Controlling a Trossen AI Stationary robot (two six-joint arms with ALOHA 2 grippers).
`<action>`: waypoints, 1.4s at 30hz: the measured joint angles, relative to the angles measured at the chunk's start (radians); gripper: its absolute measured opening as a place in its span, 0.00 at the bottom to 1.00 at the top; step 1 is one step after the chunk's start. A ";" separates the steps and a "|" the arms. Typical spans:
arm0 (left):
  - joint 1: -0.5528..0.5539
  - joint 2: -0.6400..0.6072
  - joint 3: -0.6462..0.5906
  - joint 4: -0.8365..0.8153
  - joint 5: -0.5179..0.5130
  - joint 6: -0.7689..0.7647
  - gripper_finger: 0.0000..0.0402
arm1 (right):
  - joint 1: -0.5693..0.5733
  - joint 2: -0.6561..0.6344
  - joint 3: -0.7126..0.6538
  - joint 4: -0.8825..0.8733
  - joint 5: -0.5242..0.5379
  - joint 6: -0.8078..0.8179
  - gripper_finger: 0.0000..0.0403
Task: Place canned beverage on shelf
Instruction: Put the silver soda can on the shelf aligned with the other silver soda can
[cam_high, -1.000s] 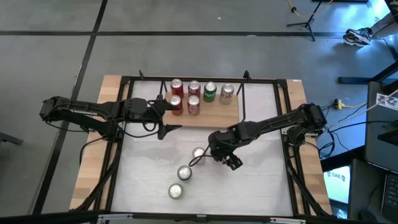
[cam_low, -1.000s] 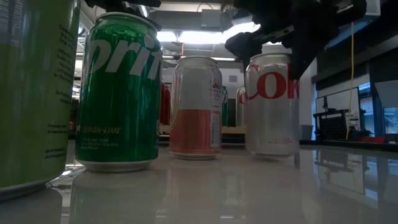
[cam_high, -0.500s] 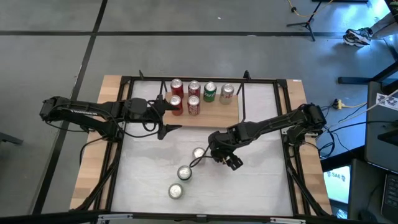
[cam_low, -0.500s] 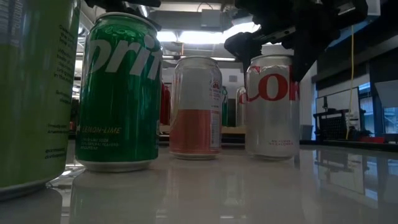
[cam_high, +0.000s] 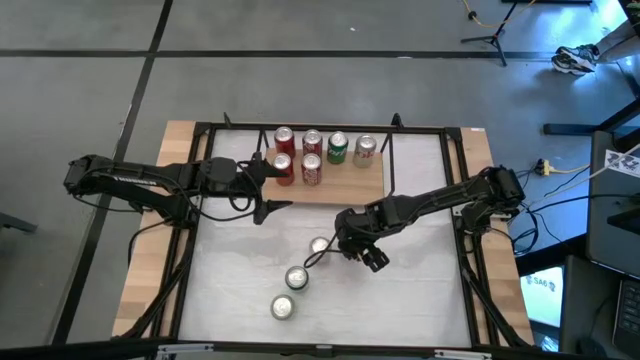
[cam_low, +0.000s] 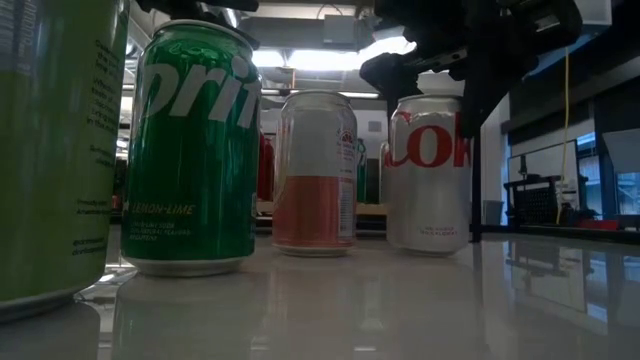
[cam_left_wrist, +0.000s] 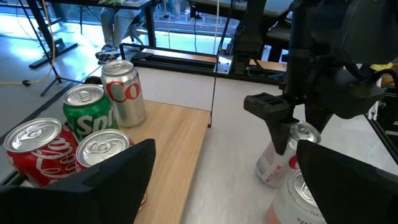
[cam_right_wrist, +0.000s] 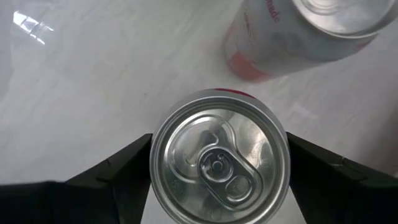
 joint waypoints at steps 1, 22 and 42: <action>0.000 0.000 0.000 0.000 0.000 0.000 0.94 | 0.000 0.000 0.000 0.000 0.003 0.000 0.76; 0.000 0.000 0.000 0.000 0.000 0.000 0.94 | 0.000 0.000 0.000 0.000 0.007 0.006 0.76; 0.000 0.000 0.000 0.000 0.000 0.000 0.94 | 0.000 0.000 0.002 0.000 0.007 0.006 0.98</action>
